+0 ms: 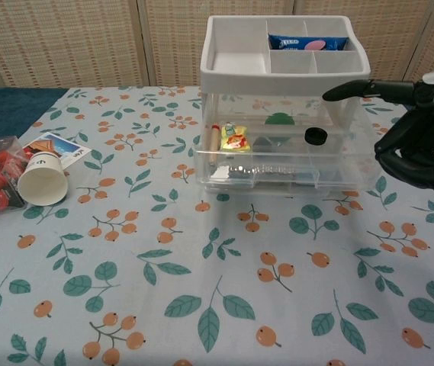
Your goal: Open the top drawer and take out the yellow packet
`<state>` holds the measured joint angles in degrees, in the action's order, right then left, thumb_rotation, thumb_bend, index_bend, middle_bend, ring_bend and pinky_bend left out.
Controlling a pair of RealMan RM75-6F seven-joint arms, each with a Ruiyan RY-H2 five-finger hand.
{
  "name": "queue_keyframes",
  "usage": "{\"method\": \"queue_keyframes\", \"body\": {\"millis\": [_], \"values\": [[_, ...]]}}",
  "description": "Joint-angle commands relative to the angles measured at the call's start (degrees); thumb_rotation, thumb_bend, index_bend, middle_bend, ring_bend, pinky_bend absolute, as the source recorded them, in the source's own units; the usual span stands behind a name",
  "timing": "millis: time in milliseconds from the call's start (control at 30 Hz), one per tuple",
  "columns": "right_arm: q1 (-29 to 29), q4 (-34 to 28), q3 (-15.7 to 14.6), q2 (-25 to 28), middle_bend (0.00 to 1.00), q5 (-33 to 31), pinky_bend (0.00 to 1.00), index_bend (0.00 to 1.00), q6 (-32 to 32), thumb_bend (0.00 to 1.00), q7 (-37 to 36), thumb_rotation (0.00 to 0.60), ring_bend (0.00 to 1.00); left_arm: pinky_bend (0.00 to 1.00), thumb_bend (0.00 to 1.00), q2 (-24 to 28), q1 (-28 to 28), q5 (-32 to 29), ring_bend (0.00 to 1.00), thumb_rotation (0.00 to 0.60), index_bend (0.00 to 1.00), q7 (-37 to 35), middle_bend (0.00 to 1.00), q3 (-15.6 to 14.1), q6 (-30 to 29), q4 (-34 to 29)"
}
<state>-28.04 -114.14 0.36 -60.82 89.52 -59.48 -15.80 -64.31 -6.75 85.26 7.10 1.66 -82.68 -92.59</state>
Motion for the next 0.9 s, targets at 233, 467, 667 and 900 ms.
{"method": "queue_keyframes", "body": {"millis": [233, 467, 667, 900], "values": [[-4.60, -3.92, 5.40, 5.14, 0.71, 1.33, 0.88, 0.03, 1.14, 0.51, 7.08, 0.600, 0.89, 0.07, 0.19, 0.33, 0.25, 0.43, 0.03, 0.600, 0.07, -0.35, 0.06, -0.02, -0.71, -0.08], [-12.36, -4.29, 11.06, 6.34, 0.74, -5.41, 0.88, 0.25, 8.79, 0.43, 19.64, 0.600, 0.87, 0.07, 0.19, 0.77, 0.78, 0.51, 0.03, 0.600, 0.07, -0.59, 0.06, -0.08, -1.53, -0.36], [-18.08, 0.12, 13.03, -0.10, 0.82, -12.70, 0.97, 0.28, 10.88, 0.36, 35.26, 0.600, 0.92, 0.07, 0.19, 1.05, 1.01, 0.81, 0.03, 0.600, 0.07, -0.70, 0.06, -0.10, -2.04, -0.59], [-21.91, 5.69, 12.91, -8.46, 0.95, -18.60, 1.00, 0.34, 9.56, 0.30, 45.75, 0.600, 1.00, 0.07, 0.19, 1.13, 1.31, 0.53, 0.03, 0.600, 0.07, -1.07, 0.06, 0.07, -2.42, -0.38]]}}
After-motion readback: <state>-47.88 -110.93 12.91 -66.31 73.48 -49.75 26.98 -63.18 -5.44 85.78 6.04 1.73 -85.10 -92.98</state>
